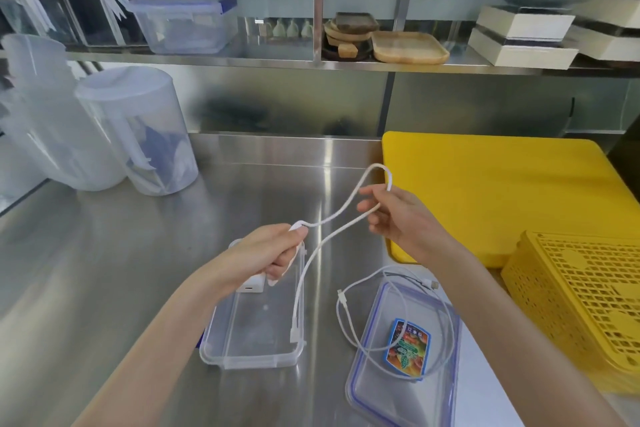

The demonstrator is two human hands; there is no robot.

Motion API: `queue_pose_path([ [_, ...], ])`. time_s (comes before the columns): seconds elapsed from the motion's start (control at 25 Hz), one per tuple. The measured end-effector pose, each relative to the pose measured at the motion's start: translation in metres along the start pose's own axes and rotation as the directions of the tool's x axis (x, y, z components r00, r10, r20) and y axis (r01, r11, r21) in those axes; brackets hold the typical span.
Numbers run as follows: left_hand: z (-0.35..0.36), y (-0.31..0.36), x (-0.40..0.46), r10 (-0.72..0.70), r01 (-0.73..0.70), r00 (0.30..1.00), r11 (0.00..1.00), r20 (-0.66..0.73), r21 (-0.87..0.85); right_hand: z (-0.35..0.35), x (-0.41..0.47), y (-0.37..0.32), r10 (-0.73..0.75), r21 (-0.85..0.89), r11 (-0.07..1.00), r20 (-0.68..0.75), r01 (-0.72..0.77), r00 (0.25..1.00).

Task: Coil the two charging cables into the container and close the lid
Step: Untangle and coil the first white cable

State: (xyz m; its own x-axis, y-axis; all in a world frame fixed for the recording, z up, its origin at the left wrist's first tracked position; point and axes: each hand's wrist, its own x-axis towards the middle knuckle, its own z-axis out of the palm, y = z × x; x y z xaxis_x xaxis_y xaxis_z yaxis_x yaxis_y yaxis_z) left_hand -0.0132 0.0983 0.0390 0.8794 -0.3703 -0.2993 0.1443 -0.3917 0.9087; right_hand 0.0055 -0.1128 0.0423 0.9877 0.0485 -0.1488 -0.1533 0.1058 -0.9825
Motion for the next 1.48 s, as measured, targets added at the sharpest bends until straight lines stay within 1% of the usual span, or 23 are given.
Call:
queue_pose_path([
  [0.04,-0.001,0.0,0.0,0.01,-0.009,1.0,0.999,-0.015,0.039,0.003,-0.001,0.004,0.018,-0.069,0.997,0.014,-0.017,1.0],
  [0.12,-0.002,0.002,-0.001,0.026,-0.023,0.998,0.998,-0.054,0.053,0.007,-0.002,0.009,0.039,-0.17,0.985,0.006,-0.038,0.999],
  [0.2,-0.004,0.003,-0.001,0.061,-0.055,0.994,0.996,-0.094,0.071,0.005,0.0,0.015,0.019,-0.253,0.967,-0.042,-0.029,0.999],
  [0.28,-0.008,0.0,0.0,0.106,-0.086,0.983,0.987,-0.148,0.138,0.0,0.002,0.023,-0.008,-0.37,0.928,-0.096,-0.028,0.995],
  [0.36,-0.011,-0.004,0.002,0.155,-0.098,0.966,0.959,-0.205,0.264,-0.008,0.002,0.032,-0.022,-0.503,0.863,-0.143,-0.054,0.989],
  [0.44,-0.013,-0.008,0.004,0.192,-0.071,0.949,0.902,-0.248,0.425,-0.017,0.001,0.042,-0.022,-0.627,0.771,-0.204,-0.113,0.979],
  [0.52,-0.013,-0.01,0.005,0.206,-0.048,0.937,0.875,-0.281,0.481,-0.027,-0.002,0.053,-0.004,-0.744,0.646,-0.225,-0.169,0.974],
  [0.6,-0.013,-0.012,0.006,0.219,-0.047,0.926,0.875,-0.307,0.482,-0.032,-0.005,0.067,0.059,-0.822,0.533,-0.199,-0.199,0.978],
  [0.72,-0.013,-0.015,0.006,0.248,-0.057,0.903,0.879,-0.352,0.474,-0.031,-0.013,0.092,0.122,-0.86,0.471,-0.156,-0.195,0.98],
  [0.76,-0.013,-0.017,0.007,0.254,-0.062,0.893,0.887,-0.373,0.457,-0.029,-0.015,0.1,0.129,-0.883,0.431,-0.145,-0.188,0.981],
  [0.84,-0.013,-0.022,0.009,0.233,-0.069,0.878,0.926,-0.418,0.37,-0.025,-0.018,0.108,0.129,-0.928,0.329,-0.139,-0.174,0.982],
  [0.92,-0.013,-0.027,0.009,0.162,-0.074,0.876,0.976,-0.453,0.207,-0.022,-0.019,0.109,0.139,-0.943,0.286,-0.137,-0.172,0.981],
  [0.96,-0.012,-0.029,0.009,0.132,-0.082,0.879,0.988,-0.458,0.128,-0.022,-0.019,0.107,0.142,-0.949,0.267,-0.136,-0.17,0.981],
  [1.0,-0.012,-0.031,0.009,0.116,-0.091,0.881,0.993,-0.459,0.076,-0.022,-0.019,0.104,0.139,-0.96,0.227,-0.134,-0.164,0.981],
  [1.08,-0.012,-0.033,0.009,0.107,-0.092,0.88,0.994,-0.462,0.057,-0.021,-0.022,0.096,0.134,-0.981,0.095,-0.155,-0.168,0.979],
  [1.12,-0.013,-0.033,0.009,0.107,-0.086,0.879,0.994,-0.465,0.066,-0.019,-0.024,0.091,0.131,-0.982,0.048,-0.173,-0.181,0.976],
  [1.16,-0.013,-0.033,0.009,0.1,-0.077,0.877,0.995,-0.47,0.067,-0.016,-0.025,0.087,0.128,-0.98,0.032,-0.189,-0.194,0.974],
  [1.2,-0.014,-0.033,0.01,0.088,-0.07,0.877,0.996,-0.472,0.056,-0.012,-0.026,0.084,0.12,-0.979,0.039,-0.196,-0.201,0.973],
  [1.28,-0.014,-0.033,0.011,0.062,-0.061,0.88,0.998,-0.47,0.019,-0.004,-0.023,0.084,0.045,-0.983,0.1,-0.15,-0.154,0.988],
  [1.36,-0.015,-0.033,0.011,0.049,-0.056,0.886,0.998,-0.461,-0.001,0.007,-0.015,0.088,-0.046,-0.971,0.239,0.001,0.012,0.999],
  [1.4,-0.015,-0.033,0.01,0.042,-0.05,0.888,0.999,-0.457,-0.004,0.014,-0.011,0.09,-0.056,-0.941,0.317,0.104,0.117,0.993],
  [1.44,-0.016,-0.033,0.01,0.036,-0.043,0.89,0.999,-0.454,-0.003,0.023,-0.007,0.093,-0.043,-0.907,0.365,0.208,0.21,0.977],
  [1.48,-0.017,-0.033,0.009,0.031,-0.037,0.892,0.999,-0.451,-0.004,0.031,-0.004,0.098,-0.007,-0.885,0.379,0.29,0.271,0.957],
])
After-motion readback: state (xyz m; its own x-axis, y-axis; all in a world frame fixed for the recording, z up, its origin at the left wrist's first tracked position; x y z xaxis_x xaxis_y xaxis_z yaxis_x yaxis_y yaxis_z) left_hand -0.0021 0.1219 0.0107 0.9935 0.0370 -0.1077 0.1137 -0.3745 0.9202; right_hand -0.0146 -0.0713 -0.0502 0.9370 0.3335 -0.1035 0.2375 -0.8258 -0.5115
